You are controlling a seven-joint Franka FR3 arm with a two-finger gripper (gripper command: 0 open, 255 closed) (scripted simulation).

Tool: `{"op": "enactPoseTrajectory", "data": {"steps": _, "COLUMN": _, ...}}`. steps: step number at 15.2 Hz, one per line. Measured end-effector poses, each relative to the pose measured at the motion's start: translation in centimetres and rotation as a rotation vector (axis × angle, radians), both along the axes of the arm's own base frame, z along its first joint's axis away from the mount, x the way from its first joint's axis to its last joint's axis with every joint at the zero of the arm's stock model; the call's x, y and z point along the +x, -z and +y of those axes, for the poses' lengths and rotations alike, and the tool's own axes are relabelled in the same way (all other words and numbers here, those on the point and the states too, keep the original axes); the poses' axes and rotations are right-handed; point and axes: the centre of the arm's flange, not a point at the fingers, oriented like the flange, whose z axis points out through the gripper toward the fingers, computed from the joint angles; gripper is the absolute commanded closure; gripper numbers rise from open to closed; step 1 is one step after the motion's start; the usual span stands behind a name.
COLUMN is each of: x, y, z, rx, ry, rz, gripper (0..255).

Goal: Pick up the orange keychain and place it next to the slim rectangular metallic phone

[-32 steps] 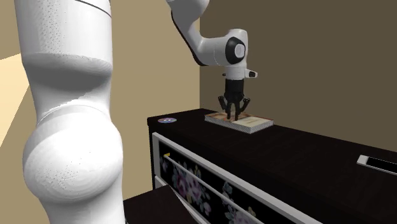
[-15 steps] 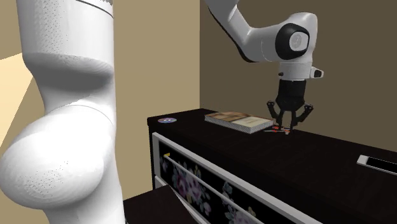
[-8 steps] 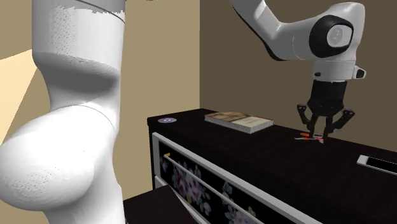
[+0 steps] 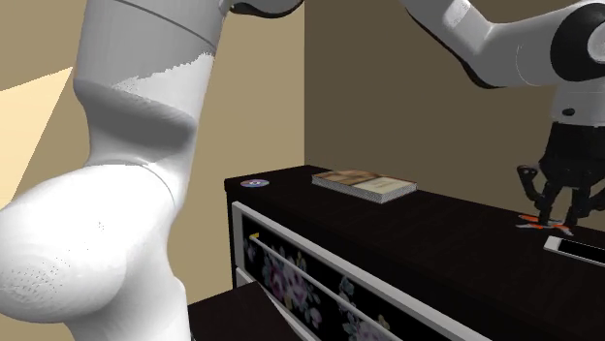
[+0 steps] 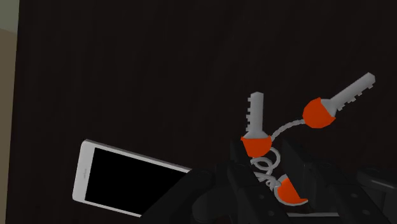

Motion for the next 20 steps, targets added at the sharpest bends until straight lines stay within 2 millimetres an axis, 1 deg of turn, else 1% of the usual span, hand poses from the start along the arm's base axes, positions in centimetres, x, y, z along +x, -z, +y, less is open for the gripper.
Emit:
{"op": "enactPoseTrajectory", "data": {"steps": 6, "x": 1.4, "y": 0.2, "z": -7.8, "rx": 0.0, "ry": 0.0, "rz": 0.0, "gripper": 255}}
{"op": "enactPoseTrajectory", "data": {"steps": 7, "x": 1.5, "y": 0.2, "z": -9.0, "rx": 0.0, "ry": 0.0, "rz": 0.0, "gripper": 255}}
{"op": "enactPoseTrajectory", "data": {"steps": 8, "x": 1.6, "y": 0.5, "z": -9.6, "rx": 0.0, "ry": 0.0, "rz": 0.0, "gripper": 255}}
{"op": "enactPoseTrajectory", "data": {"steps": 11, "x": 1.8, "y": 1.6, "z": -10.4, "rx": 0.0, "ry": -0.001, "rz": 0.0, "gripper": 255}}
{"op": "enactPoseTrajectory", "data": {"steps": 20, "x": 1.9, "y": 6.3, "z": -10.5, "rx": 0.0, "ry": -0.001, "rz": 0.001, "gripper": 255}}
